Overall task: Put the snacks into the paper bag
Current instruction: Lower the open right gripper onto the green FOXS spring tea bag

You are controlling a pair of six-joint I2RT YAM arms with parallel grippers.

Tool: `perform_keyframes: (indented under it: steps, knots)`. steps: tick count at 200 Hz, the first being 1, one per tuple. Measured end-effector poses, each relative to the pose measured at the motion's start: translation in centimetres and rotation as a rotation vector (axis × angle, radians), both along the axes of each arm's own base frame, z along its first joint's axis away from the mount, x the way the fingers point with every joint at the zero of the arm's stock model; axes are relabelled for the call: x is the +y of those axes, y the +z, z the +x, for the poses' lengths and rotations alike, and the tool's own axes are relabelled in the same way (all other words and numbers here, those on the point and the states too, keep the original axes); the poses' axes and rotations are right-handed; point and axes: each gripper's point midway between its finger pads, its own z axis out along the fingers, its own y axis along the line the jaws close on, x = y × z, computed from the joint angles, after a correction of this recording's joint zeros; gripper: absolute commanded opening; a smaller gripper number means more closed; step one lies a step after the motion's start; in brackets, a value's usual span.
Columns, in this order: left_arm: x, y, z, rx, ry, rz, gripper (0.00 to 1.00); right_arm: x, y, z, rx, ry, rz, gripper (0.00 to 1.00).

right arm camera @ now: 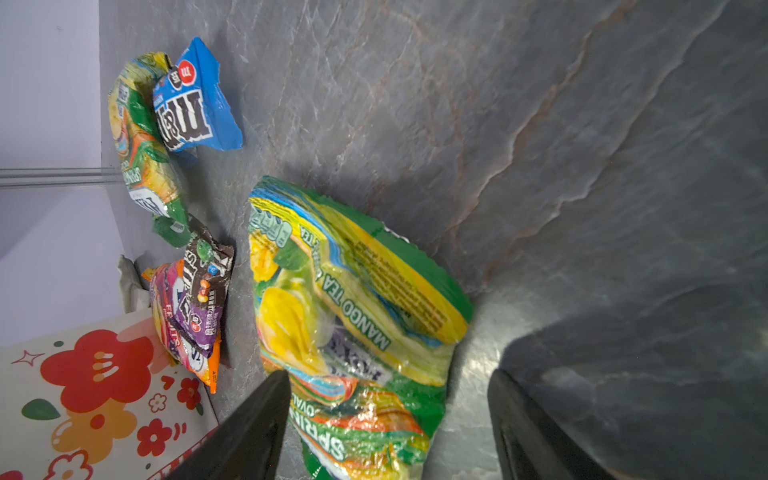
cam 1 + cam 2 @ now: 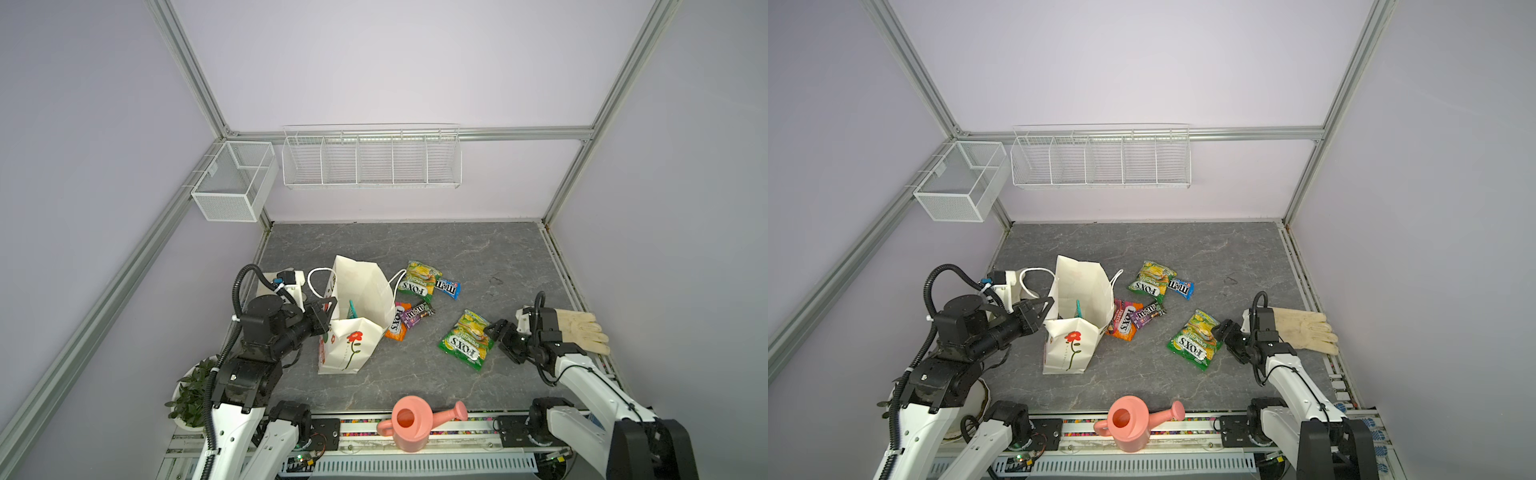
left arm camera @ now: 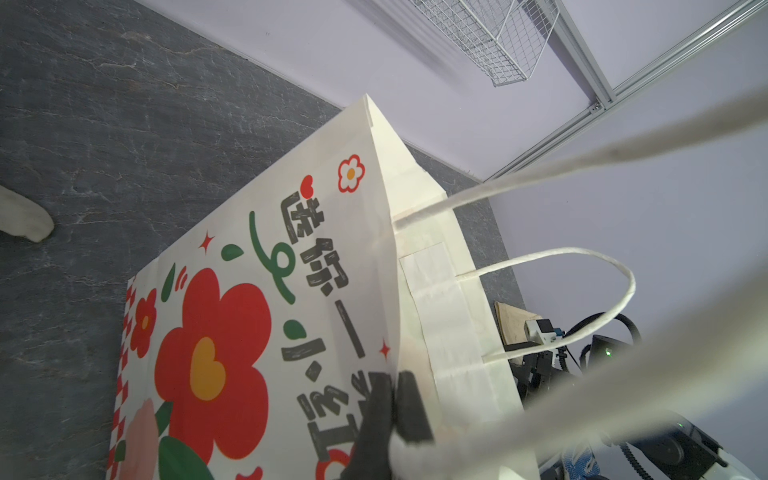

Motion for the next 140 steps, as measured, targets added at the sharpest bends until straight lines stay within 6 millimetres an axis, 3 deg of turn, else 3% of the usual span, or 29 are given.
perform_keyframes:
  steps: [45,140]
  knots:
    - [-0.2,0.0,0.2,0.004,-0.008,-0.005,0.00,0.2,-0.4,0.3,-0.007,0.007,0.012,0.67]
    - [-0.4,-0.1,0.3,0.008,-0.015,-0.009,0.00,0.3,-1.0,0.7,0.002,0.010,0.015,0.40]
